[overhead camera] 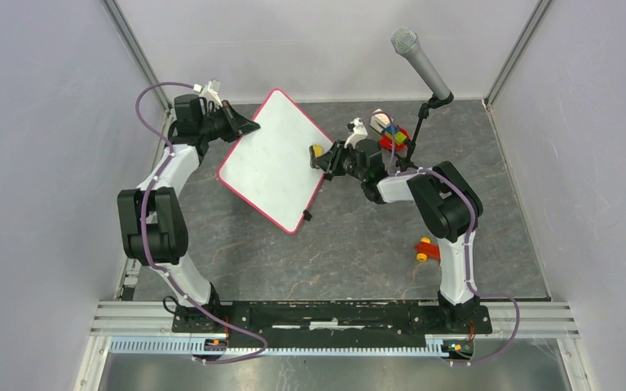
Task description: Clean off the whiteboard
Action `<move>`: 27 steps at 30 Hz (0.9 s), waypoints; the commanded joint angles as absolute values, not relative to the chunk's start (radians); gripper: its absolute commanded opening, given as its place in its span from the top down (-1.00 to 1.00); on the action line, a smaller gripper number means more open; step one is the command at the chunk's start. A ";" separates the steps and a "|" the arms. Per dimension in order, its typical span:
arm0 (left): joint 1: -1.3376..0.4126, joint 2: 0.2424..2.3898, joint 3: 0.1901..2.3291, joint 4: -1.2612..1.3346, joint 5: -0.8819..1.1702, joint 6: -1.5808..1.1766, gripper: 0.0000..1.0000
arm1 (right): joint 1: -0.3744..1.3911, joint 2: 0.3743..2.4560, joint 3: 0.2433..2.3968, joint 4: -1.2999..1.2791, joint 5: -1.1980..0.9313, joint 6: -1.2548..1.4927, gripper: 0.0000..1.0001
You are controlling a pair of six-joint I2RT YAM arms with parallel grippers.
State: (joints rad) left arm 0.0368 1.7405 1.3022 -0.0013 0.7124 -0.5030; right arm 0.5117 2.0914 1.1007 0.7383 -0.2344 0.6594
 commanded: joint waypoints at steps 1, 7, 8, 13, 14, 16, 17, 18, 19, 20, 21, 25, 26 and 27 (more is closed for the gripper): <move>0.016 1.734 1.280 -0.089 0.749 -0.530 0.95 | 0.519 2.073 1.173 0.735 -0.265 0.617 0.55; 0.017 1.734 1.290 -0.104 0.751 -0.526 0.86 | 0.520 1.872 1.120 0.666 -0.289 0.538 0.54; 0.017 1.732 1.293 -0.111 0.753 -0.523 0.77 | 0.519 1.824 1.090 0.657 -0.288 0.523 0.54; 0.020 1.702 1.303 -0.135 0.747 -0.527 0.38 | 0.532 1.602 0.947 0.546 -0.264 0.429 0.53; 0.021 1.689 1.302 -0.135 0.749 -0.528 0.31 | 0.540 1.568 0.932 0.493 -0.244 0.398 0.52; 0.020 1.648 1.295 -0.138 0.726 -0.516 0.13 | 0.561 1.480 0.885 0.405 -0.187 0.346 0.51; 0.020 1.629 1.293 -0.153 0.700 -0.504 0.03 | 0.578 1.440 0.860 0.366 -0.164 0.322 0.52; 0.020 1.607 1.293 -0.170 0.681 -0.484 -0.03 | 0.598 1.405 0.829 0.327 -0.134 0.306 0.51; 0.020 1.589 1.296 -0.189 0.657 -0.465 -0.08 | 0.617 1.367 0.790 0.304 -0.113 0.300 0.51; 0.021 1.574 1.294 -0.202 0.638 -0.453 -0.13 | 0.639 1.336 0.750 0.289 -0.101 0.298 0.50; 0.022 1.560 1.292 -0.209 0.617 -0.444 -0.17 | 0.660 1.302 0.701 0.284 -0.094 0.299 0.50; 0.022 1.524 1.290 -0.239 0.560 -0.427 -0.27 | 0.789 1.232 0.577 0.169 -0.018 0.280 0.49; 0.022 1.513 1.290 -0.248 0.544 -0.418 -0.29 | 0.811 1.223 0.557 0.140 -0.007 0.280 0.49; 0.021 1.504 1.294 -0.258 0.533 -0.408 -0.31 | 0.831 1.214 0.544 0.110 -0.006 0.284 0.49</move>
